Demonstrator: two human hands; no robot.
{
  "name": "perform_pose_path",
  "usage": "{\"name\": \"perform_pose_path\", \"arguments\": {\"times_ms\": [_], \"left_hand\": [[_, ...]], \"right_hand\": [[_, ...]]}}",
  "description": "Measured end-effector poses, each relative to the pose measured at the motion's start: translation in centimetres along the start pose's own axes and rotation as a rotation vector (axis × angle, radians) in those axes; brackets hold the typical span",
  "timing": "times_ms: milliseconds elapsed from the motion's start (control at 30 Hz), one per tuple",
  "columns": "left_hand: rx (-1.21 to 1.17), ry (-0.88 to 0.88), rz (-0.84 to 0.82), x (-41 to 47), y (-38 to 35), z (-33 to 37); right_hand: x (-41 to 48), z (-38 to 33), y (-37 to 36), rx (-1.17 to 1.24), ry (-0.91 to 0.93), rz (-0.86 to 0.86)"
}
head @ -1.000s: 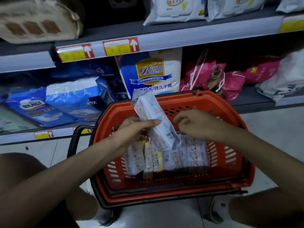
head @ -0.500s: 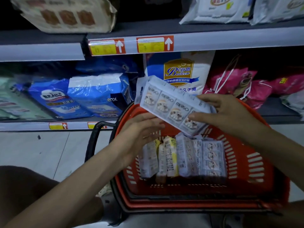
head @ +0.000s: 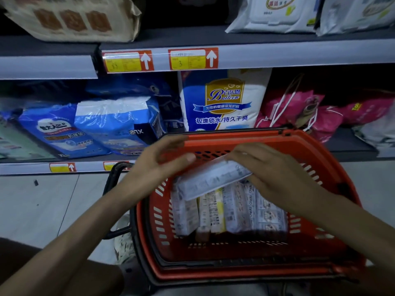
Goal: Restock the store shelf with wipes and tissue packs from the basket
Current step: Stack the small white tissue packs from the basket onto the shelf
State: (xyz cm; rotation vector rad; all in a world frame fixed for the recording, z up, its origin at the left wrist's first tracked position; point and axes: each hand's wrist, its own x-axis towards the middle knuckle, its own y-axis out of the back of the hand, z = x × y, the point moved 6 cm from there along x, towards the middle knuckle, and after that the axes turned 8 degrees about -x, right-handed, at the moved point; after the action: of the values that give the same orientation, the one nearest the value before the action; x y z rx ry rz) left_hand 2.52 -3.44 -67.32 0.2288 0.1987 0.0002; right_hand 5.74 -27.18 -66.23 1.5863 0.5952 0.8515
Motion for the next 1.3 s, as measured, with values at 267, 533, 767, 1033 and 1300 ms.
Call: {"name": "perform_pose_path", "arguments": {"times_ms": [267, 533, 767, 1033, 1300], "left_hand": [[0.35, 0.056, -0.39, -0.4, -3.6, -3.1], [0.068, -0.03, -0.13, -0.7, -3.0, -0.6], [-0.447, 0.175, -0.063, -1.0, -3.5, 0.3], [-0.93, 0.327, -0.083, -1.3, -4.7, 1.1], [-1.016, 0.367, -0.108, -1.2, -5.6, 0.8]], "right_hand": [[-0.6, -2.2, 0.1, -0.036, 0.168, 0.115], [-0.6, -0.6, 1.4, 0.106, -0.074, 0.261], [-0.7, 1.8, 2.8, 0.466, -0.46, 0.426], [-0.6, 1.3, 2.7, 0.573, -0.502, 0.341], [-1.0, 1.4, 3.4, 0.601, -0.54, 0.408]]}}
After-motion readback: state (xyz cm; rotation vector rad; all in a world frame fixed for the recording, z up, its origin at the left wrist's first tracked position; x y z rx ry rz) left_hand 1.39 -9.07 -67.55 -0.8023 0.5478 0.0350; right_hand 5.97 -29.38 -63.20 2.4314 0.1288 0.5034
